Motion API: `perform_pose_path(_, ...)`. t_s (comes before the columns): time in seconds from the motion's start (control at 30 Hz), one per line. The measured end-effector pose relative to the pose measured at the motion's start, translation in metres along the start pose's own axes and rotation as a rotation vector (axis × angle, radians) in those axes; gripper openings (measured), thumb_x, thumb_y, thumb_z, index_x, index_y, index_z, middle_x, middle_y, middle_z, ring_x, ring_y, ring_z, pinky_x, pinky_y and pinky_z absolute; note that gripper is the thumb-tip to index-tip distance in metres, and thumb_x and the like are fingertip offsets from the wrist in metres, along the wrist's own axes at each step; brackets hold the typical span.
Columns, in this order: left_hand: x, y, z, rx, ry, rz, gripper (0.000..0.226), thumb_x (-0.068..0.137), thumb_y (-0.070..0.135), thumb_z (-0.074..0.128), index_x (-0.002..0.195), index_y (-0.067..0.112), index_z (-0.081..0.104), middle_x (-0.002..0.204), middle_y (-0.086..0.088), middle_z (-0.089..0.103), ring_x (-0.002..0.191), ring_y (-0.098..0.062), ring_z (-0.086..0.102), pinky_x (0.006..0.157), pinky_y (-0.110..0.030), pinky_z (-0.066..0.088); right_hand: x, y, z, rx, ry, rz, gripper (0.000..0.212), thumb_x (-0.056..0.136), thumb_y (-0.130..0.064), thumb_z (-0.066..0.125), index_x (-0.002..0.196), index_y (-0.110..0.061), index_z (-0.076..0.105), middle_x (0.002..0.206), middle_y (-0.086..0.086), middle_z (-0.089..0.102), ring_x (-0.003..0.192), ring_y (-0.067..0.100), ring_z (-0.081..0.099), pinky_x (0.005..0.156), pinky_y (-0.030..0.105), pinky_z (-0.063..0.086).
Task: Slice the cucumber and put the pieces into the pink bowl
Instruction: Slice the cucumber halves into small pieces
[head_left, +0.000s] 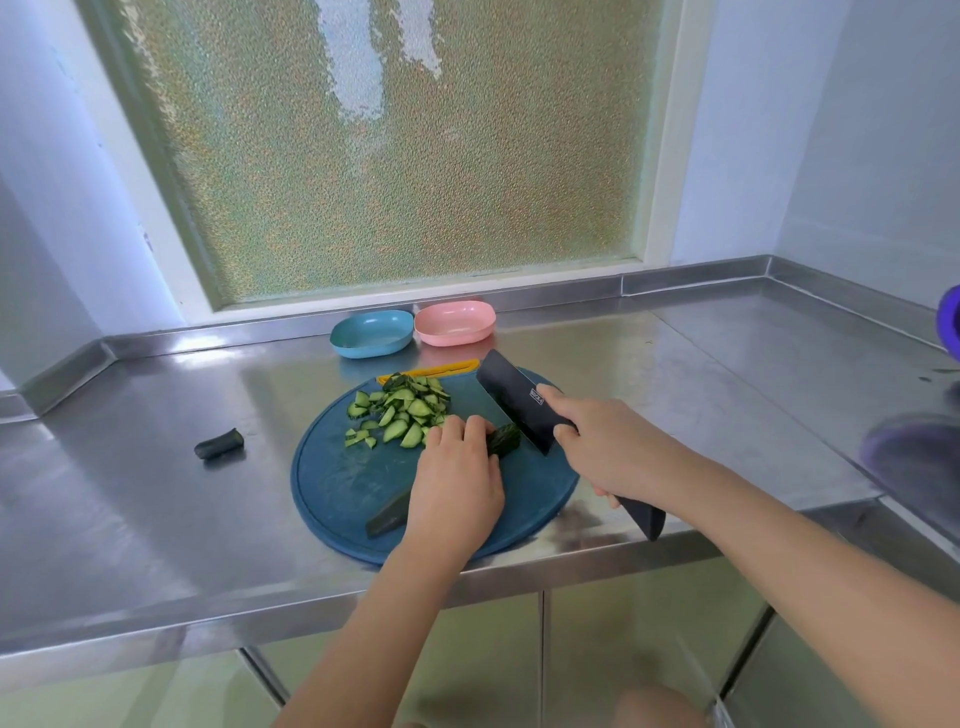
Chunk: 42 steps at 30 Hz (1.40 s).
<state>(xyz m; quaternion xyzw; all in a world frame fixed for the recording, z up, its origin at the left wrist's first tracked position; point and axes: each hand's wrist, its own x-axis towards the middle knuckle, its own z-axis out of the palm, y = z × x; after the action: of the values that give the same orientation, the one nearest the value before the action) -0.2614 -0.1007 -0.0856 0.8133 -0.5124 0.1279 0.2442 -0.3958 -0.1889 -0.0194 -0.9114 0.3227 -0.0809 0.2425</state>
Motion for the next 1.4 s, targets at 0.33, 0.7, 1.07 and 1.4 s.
perform_pose_path(0.33, 0.000, 0.000, 0.001, -0.015, 0.004, -0.007, 0.028, 0.093, 0.021, 0.046, 0.120, 0.014, 0.048, 0.114, -0.006, 0.049, 0.104, -0.023, 0.043, 0.087, -0.031, 0.038, -0.005, 0.004, 0.023, 0.135, 0.028, 0.089, 0.055, 0.102, -0.018, 0.030, 0.151, -0.037, 0.015, 0.064, 0.003, 0.054, 0.043, 0.019, 0.051, 0.056, 0.034, 0.057)
perform_pose_path(0.7, 0.000, 0.000, 0.000, -0.002, -0.002, -0.010, 0.030, 0.094, 0.023, 0.044, 0.123, 0.016, 0.046, 0.116, -0.005, 0.048, 0.106, -0.022, 0.042, 0.089, -0.029, 0.037, -0.005, 0.002, 0.006, 0.139, 0.084, 0.020, 0.053, 0.102, -0.018, 0.032, 0.151, -0.037, 0.020, 0.063, -0.002, 0.047, 0.049, 0.014, 0.046, 0.063, 0.034, 0.050)
perform_pose_path(1.07, 0.000, 0.000, 0.000, -0.008, 0.000, -0.007, 0.029, 0.094, 0.022, 0.045, 0.121, 0.015, 0.047, 0.115, -0.006, 0.049, 0.104, -0.023, 0.044, 0.088, -0.032, 0.039, -0.006, 0.001, 0.006, 0.144, 0.070, 0.001, 0.053, 0.102, -0.017, 0.031, 0.150, -0.037, 0.021, 0.063, -0.010, 0.042, 0.044, 0.012, 0.043, 0.057, 0.030, 0.047)
perform_pose_path(1.4, -0.001, 0.000, -0.002, -0.002, -0.010, -0.005, 0.030, 0.095, 0.023, 0.044, 0.124, 0.015, 0.045, 0.116, -0.006, 0.047, 0.106, -0.023, 0.043, 0.090, -0.031, 0.037, -0.004, 0.001, 0.006, 0.060, 0.049, -0.005, 0.054, 0.102, -0.015, 0.030, 0.151, -0.034, 0.019, 0.063, 0.000, 0.046, 0.046, 0.011, 0.041, 0.054, 0.027, 0.042)
